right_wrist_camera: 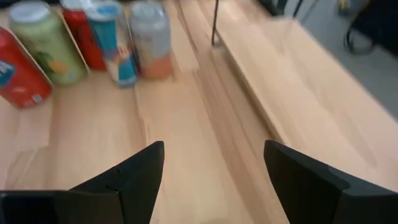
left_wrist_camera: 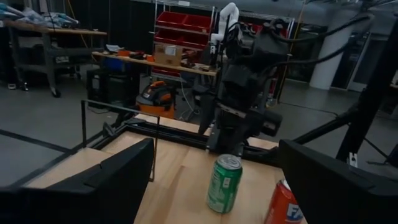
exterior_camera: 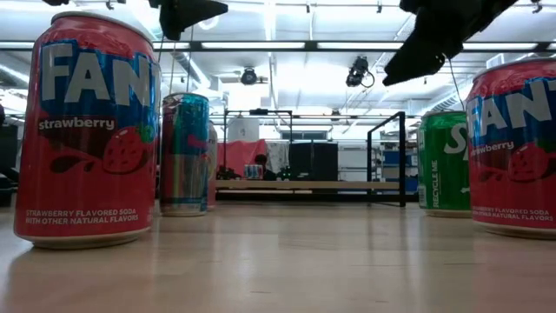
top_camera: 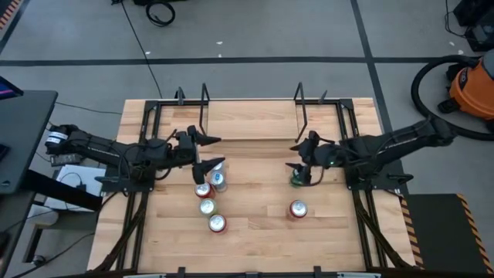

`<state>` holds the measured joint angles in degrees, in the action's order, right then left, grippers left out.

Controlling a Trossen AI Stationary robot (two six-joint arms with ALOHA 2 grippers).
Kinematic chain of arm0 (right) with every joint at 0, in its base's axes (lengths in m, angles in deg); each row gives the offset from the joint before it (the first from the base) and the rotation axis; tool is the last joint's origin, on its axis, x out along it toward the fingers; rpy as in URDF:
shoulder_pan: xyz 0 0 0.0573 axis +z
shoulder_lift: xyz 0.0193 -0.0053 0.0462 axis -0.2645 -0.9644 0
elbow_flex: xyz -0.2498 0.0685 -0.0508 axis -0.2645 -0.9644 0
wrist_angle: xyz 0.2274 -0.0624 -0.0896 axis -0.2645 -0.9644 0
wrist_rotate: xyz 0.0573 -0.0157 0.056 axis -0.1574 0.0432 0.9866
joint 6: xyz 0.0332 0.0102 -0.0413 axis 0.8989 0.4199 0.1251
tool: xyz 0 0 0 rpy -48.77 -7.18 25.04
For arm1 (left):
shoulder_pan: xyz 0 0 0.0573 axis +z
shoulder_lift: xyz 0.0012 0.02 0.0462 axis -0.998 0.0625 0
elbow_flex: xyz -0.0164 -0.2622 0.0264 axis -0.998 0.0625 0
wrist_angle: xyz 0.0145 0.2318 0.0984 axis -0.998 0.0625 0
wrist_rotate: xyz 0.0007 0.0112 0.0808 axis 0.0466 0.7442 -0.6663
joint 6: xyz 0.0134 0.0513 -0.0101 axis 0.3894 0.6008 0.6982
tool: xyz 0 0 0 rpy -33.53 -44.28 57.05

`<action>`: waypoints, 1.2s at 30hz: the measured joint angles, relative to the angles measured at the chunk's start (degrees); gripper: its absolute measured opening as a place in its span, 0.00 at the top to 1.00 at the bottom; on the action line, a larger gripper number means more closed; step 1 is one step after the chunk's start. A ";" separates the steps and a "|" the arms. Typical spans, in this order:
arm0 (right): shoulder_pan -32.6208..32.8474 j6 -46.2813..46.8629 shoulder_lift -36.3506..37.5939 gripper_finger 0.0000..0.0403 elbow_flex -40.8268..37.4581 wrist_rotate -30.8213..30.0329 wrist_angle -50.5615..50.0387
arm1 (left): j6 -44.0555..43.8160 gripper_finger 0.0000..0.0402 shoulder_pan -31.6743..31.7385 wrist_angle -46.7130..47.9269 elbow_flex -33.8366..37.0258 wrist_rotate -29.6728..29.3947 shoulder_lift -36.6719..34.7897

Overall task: Place canned beverage on shelf
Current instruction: Put the green soda can on the shelf

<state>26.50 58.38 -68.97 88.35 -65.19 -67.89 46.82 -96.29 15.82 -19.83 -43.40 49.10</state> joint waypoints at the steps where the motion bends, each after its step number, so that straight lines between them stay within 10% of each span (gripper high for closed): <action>1: 0.00 1.51 -0.79 0.29 1.13 0.02 -2.34 | -0.03 0.12 0.00 0.01 0.00 0.00 0.00; 26: -2.92 37.71 -23.35 0.08 24.13 13.73 -41.24 | 13.85 0.12 5.07 -3.19 -0.02 -0.04 -0.04; 36: -7.88 37.11 -28.52 0.06 26.60 26.13 -44.84 | 13.52 0.12 4.58 0.73 -0.02 8.61 -0.13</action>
<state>18.62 95.49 -97.48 114.95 -39.06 -112.73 60.35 -91.71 16.55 -19.85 -34.79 48.97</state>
